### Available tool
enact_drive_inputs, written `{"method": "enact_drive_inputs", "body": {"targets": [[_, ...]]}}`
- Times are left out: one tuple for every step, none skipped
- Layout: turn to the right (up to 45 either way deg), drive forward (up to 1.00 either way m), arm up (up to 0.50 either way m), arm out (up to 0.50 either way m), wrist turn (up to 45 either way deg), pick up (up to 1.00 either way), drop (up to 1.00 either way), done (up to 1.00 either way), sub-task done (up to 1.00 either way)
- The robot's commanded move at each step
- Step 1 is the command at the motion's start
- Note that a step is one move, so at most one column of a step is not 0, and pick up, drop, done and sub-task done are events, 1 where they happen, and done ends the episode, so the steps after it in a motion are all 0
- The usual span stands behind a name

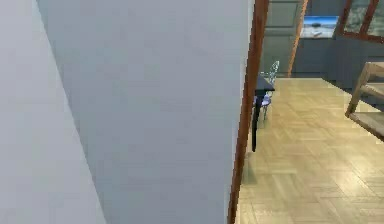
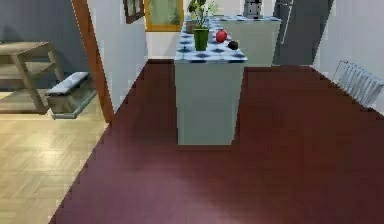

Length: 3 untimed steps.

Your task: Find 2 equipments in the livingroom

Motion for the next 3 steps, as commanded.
{"method": "enact_drive_inputs", "body": {"targets": [[36.0, 0.0, 0.0, 0.0, 0.0, 0.0, 0.0, 0.0, 0.0], [0.0, 1.0, 0.0, 0.0, 0.0, 0.0, 0.0, 0.0, 0.0], [-45.0, 0.0, 0.0, 0.0, 0.0, 0.0, 0.0, 0.0, 0.0]]}}
